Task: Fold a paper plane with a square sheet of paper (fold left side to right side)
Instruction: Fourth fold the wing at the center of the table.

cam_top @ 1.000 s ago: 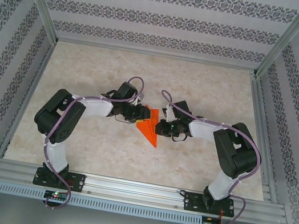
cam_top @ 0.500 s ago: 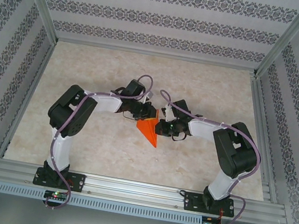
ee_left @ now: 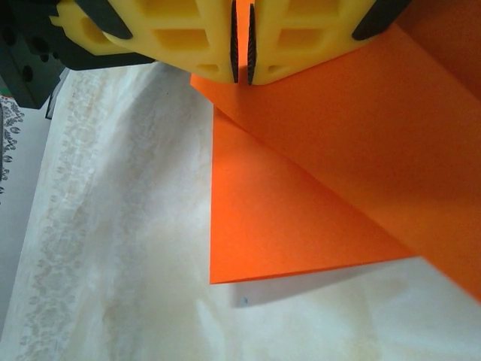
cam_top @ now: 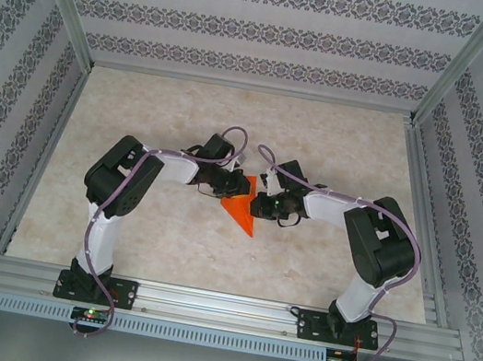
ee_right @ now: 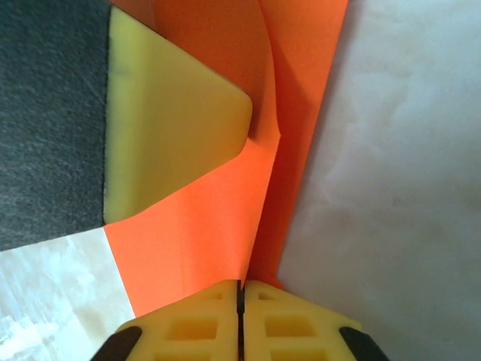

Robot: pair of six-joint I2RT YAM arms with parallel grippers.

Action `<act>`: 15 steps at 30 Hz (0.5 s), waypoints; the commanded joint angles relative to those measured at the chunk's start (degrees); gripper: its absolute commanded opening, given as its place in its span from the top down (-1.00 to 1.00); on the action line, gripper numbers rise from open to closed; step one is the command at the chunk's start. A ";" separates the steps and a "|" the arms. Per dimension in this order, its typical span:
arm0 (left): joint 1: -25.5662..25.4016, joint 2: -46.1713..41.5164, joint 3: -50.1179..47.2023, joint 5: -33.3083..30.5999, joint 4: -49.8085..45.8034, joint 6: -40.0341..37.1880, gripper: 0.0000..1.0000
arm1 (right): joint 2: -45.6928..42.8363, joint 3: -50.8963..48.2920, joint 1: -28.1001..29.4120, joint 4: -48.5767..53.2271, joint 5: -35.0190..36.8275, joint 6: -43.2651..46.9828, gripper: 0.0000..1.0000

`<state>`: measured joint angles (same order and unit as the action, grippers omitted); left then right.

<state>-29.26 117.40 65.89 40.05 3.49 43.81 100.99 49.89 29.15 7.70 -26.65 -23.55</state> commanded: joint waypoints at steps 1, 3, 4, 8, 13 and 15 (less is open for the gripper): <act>-0.58 1.34 -2.75 -2.85 -2.41 -2.08 0.69 | -0.07 0.31 0.67 4.66 2.57 1.45 0.77; -0.54 1.16 -3.41 -3.07 -2.36 -2.15 0.69 | -2.19 0.53 0.32 4.94 2.79 1.24 0.65; -0.49 1.12 -3.65 -3.01 -2.19 -2.07 0.70 | -3.41 0.49 0.08 5.09 2.82 1.06 0.60; -0.61 0.74 -4.53 -3.16 -1.73 -1.97 0.70 | -8.71 0.19 -0.67 6.64 2.85 0.96 0.36; -0.60 0.19 -4.84 -3.31 -1.58 -1.98 0.71 | -11.78 -1.72 0.05 6.06 -1.95 -0.50 0.37; -0.58 0.11 -4.79 -3.30 -1.57 -2.04 0.71 | -11.05 -2.87 1.17 3.17 -5.78 -2.22 0.43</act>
<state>-29.26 116.62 63.48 39.83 6.98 43.46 89.54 49.19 29.15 12.03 -27.42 -24.18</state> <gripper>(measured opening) 0.145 0.294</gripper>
